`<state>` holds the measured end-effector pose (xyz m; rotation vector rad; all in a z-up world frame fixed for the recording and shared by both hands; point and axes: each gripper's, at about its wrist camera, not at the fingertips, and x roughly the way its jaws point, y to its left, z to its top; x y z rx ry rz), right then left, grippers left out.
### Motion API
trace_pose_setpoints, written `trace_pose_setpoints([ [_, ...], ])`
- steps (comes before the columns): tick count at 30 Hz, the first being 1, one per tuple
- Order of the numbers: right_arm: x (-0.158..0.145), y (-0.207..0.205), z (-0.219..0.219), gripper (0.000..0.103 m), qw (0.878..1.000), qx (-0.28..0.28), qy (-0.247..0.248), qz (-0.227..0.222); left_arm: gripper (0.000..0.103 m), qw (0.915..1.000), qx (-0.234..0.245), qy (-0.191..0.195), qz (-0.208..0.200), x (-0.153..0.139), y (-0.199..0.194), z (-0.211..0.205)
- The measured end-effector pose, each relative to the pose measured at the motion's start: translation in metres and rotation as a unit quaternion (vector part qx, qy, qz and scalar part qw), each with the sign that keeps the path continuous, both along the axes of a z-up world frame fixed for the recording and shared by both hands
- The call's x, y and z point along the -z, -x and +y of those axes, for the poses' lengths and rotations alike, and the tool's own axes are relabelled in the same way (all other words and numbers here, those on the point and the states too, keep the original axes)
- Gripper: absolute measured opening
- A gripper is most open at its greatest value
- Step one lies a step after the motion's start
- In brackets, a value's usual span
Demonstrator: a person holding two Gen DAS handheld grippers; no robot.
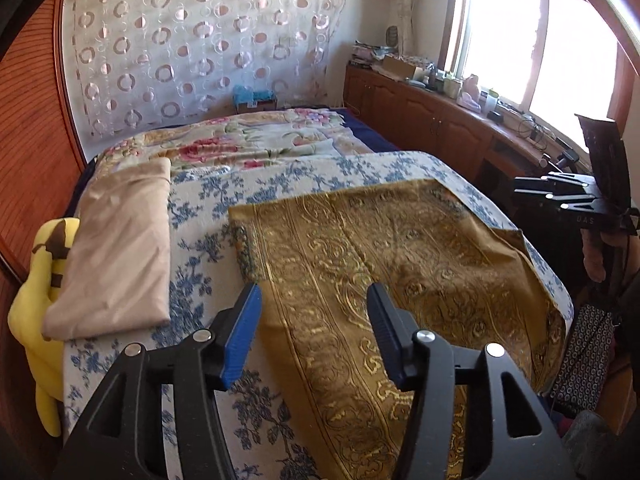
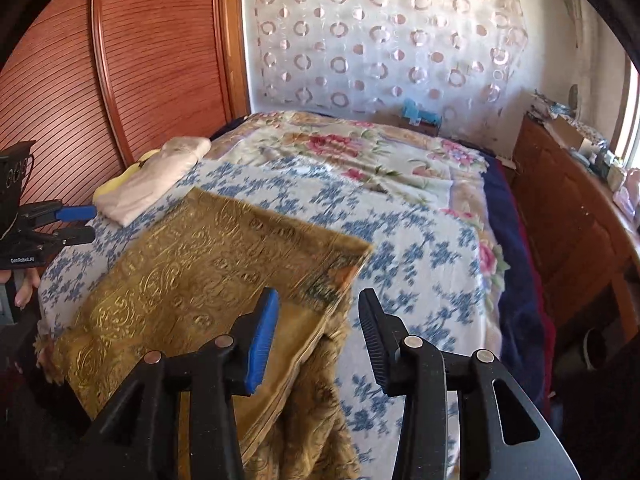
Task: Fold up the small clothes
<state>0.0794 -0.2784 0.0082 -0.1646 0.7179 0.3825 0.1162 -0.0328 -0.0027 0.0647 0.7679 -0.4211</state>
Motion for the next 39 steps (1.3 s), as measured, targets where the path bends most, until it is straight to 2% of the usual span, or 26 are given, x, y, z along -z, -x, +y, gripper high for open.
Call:
trace_pose_setpoints([
  [4,0.013,0.006,-0.011,0.043,1.000,0.001,-0.002,0.022,0.056,0.9999,-0.002,0.009,0.010,0.011,0.011,0.002],
  [12,0.018,0.030,-0.039,0.043,0.999,0.026,0.006,0.044,0.056,0.9994,-0.009,0.014,0.030,0.037,0.033,0.010],
  [19,0.012,0.047,-0.031,0.043,0.997,0.002,-0.057,0.053,0.056,0.9985,-0.021,0.021,0.046,0.052,0.043,0.020],
  [22,0.020,0.043,-0.018,0.042,0.995,-0.016,-0.061,0.072,0.056,0.9983,-0.025,0.025,0.047,0.054,0.045,0.024],
  [23,0.023,0.040,-0.014,0.028,0.996,-0.018,-0.053,0.077,0.056,0.9981,-0.027,0.027,0.048,0.054,0.046,0.025],
  [24,0.025,0.040,-0.012,0.018,0.996,-0.022,-0.048,0.077,0.056,0.9980,-0.028,0.029,0.049,0.054,0.047,0.027],
  [25,0.022,0.038,-0.007,0.005,0.996,-0.034,-0.047,0.074,0.056,0.9980,-0.030,0.030,0.048,0.053,0.048,0.028],
  [28,-0.001,0.037,0.001,0.004,0.996,-0.061,-0.054,0.042,0.056,0.9979,-0.035,0.030,0.046,0.050,0.049,0.033],
  [34,-0.077,0.035,0.008,0.004,0.994,-0.070,-0.069,-0.048,0.056,0.9976,-0.046,0.036,0.037,0.042,0.051,0.041],
  [37,-0.097,0.030,0.005,0.004,0.995,-0.057,-0.052,-0.062,0.056,0.9974,-0.048,0.039,0.037,0.041,0.051,0.043],
  [39,-0.096,0.029,-0.006,0.004,0.997,-0.043,-0.041,-0.055,0.056,0.9974,-0.046,0.040,0.039,0.041,0.052,0.042],
])
